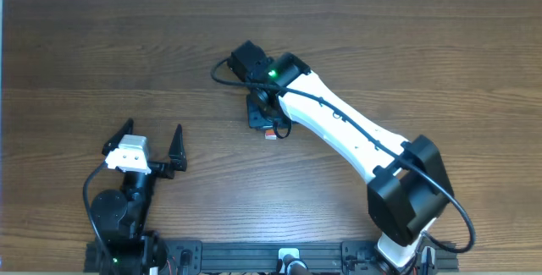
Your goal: Stack Cubes
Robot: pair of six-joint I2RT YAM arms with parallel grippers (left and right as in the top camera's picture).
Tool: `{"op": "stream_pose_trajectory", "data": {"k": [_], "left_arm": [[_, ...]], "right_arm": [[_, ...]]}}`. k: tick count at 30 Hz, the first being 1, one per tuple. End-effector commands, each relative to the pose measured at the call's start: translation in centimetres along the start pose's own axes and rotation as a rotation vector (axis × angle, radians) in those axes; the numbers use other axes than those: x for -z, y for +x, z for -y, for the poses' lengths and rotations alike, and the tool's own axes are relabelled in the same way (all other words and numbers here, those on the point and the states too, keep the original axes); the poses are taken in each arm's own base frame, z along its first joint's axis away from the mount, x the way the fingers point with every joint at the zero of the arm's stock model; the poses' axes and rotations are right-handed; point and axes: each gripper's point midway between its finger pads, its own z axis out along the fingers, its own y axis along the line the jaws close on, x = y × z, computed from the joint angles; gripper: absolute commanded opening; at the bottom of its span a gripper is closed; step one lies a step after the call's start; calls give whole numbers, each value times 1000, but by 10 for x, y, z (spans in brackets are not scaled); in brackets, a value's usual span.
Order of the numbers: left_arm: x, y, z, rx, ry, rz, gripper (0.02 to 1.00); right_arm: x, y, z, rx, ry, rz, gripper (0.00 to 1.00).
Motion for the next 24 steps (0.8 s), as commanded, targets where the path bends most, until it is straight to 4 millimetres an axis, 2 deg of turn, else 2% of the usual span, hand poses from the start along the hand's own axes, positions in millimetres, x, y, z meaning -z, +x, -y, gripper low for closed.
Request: {"op": "stream_pose_trajectory", "data": {"k": [1,24], "left_arm": [[0,1,0,-14,-1,0,998],[0,1,0,-14,-1,0,998]], "right_arm": [[-10,-5,7,-23,29,2,9],[-19,-7,9,-38,40,-14,7]]}}
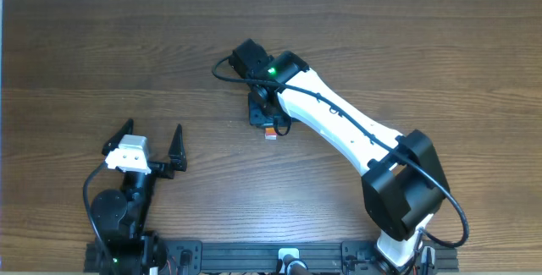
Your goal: Stack Cubes
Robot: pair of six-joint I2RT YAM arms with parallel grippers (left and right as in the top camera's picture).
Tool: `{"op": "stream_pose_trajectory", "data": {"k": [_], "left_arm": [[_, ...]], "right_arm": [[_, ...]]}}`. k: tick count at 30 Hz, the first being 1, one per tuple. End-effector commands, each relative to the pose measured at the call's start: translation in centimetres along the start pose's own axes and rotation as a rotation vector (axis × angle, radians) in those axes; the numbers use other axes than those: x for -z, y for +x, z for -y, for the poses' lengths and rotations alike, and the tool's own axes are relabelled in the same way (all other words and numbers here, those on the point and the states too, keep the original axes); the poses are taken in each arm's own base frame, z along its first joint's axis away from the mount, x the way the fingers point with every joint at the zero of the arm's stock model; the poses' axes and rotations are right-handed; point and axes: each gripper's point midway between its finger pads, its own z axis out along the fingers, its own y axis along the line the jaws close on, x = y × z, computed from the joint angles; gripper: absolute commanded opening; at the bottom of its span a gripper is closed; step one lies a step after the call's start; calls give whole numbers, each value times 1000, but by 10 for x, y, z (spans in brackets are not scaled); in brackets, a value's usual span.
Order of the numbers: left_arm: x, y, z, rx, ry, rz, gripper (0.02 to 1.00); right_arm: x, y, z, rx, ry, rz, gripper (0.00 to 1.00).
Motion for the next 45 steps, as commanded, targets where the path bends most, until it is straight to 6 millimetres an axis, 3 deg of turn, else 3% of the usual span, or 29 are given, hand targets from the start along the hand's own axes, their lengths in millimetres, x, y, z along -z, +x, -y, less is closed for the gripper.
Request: {"op": "stream_pose_trajectory", "data": {"k": [1,14,17,25,32,38,43,45], "left_arm": [[0,1,0,-14,-1,0,996],[0,1,0,-14,-1,0,998],[0,1,0,-14,-1,0,998],[0,1,0,-14,-1,0,998],[0,1,0,-14,-1,0,998],[0,1,0,-14,-1,0,998],[0,1,0,-14,-1,0,998],[0,1,0,-14,-1,0,998]], "right_arm": [[-11,-1,6,-25,31,-13,12],[-11,-1,6,-25,30,-12,36],[-11,-1,6,-24,30,-12,91],[-11,-1,6,-24,30,-13,380],[-11,-1,5,-24,27,-15,426],[-10,-2,5,-24,25,-12,575],[5,-11,0,8,11,13,728],[16,-18,-1,29,6,30,744]]}}
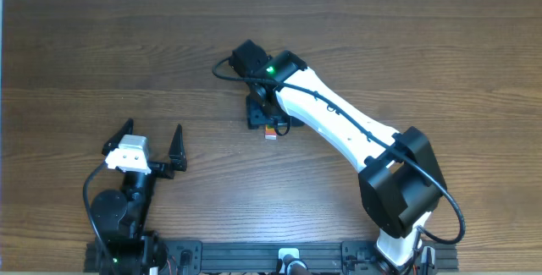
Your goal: Stack Cubes
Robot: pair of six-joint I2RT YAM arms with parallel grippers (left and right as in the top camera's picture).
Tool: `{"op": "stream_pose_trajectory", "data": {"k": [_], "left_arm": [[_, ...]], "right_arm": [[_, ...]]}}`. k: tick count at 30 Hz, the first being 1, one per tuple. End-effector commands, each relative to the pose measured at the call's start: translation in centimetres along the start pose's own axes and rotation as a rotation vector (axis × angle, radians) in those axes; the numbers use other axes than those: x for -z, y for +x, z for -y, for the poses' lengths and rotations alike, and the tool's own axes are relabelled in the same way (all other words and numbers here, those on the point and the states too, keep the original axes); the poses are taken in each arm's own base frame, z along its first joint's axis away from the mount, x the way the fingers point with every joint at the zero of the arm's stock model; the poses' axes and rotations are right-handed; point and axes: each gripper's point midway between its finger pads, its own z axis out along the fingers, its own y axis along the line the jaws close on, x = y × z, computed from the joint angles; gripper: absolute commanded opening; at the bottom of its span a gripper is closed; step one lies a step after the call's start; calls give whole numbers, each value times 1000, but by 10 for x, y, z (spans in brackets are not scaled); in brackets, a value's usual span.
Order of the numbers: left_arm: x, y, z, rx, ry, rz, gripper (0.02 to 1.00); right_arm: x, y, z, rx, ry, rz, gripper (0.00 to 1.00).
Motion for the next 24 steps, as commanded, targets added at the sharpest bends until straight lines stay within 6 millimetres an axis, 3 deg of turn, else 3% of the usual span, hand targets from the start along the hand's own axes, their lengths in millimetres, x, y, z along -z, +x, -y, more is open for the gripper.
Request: {"op": "stream_pose_trajectory", "data": {"k": [1,5,10,14,24], "left_arm": [[0,1,0,-14,0,0,998],[0,1,0,-14,0,0,998],[0,1,0,-14,0,0,998],[0,1,0,-14,-1,0,998],[0,1,0,-14,0,0,998]], "right_arm": [[25,-23,-3,32,-8,65,748],[54,-43,9,38,18,107,741],[51,-64,15,52,42,78,739],[26,-82,10,75,49,47,735],[-45,-95,9,93,52,-50,735]]}}
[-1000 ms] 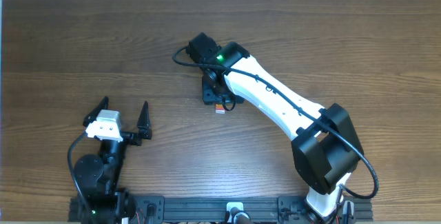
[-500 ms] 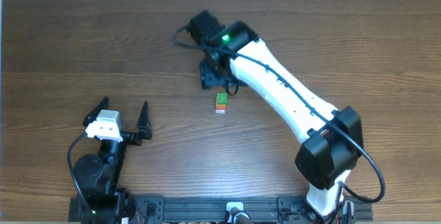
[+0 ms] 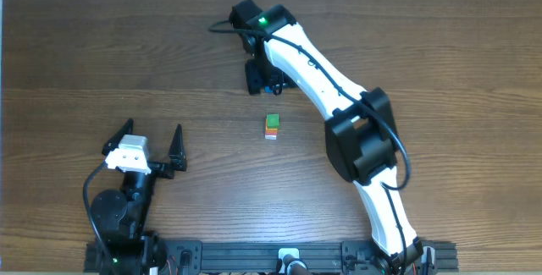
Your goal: Stack Cubes
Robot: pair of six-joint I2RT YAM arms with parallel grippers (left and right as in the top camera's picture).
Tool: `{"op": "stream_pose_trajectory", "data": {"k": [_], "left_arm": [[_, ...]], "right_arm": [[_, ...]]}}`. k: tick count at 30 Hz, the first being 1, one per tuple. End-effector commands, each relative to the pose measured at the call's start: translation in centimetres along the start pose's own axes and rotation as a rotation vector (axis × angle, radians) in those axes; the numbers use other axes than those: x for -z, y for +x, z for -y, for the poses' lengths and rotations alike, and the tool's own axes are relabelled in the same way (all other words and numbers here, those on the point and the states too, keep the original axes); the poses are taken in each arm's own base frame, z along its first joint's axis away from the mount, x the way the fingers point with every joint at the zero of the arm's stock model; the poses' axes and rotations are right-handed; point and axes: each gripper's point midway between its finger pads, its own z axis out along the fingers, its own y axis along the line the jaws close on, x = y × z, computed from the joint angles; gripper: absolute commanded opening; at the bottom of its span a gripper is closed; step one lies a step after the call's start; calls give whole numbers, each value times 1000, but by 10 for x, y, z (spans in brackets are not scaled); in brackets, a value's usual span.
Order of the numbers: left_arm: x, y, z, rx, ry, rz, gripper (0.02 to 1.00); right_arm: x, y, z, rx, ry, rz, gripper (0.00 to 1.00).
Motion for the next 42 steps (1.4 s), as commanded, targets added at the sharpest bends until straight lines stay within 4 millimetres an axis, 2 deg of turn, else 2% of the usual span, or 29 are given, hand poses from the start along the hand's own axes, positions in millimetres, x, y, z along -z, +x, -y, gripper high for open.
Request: {"op": "stream_pose_trajectory", "data": {"k": [1,13,21,26,28,36,42], "left_arm": [[0,1,0,-14,-1,0,998],[0,1,0,-14,-1,0,998],[0,1,0,-14,0,0,998],[0,1,0,-14,0,0,998],[0,1,0,-14,0,0,998],[0,1,0,-14,0,0,998],[0,1,0,-14,0,0,998]], "right_arm": [[-16,-12,-3,18,-39,-5,735],[-26,-33,-6,19,-64,55,706],[-44,-33,-2,-6,-51,25,687],[-47,-34,-2,-19,-52,27,669],[-47,-35,-3,-25,-53,29,636],[-47,-33,-3,-40,-52,25,343],[-47,-32,-5,-36,-52,25,224]]}}
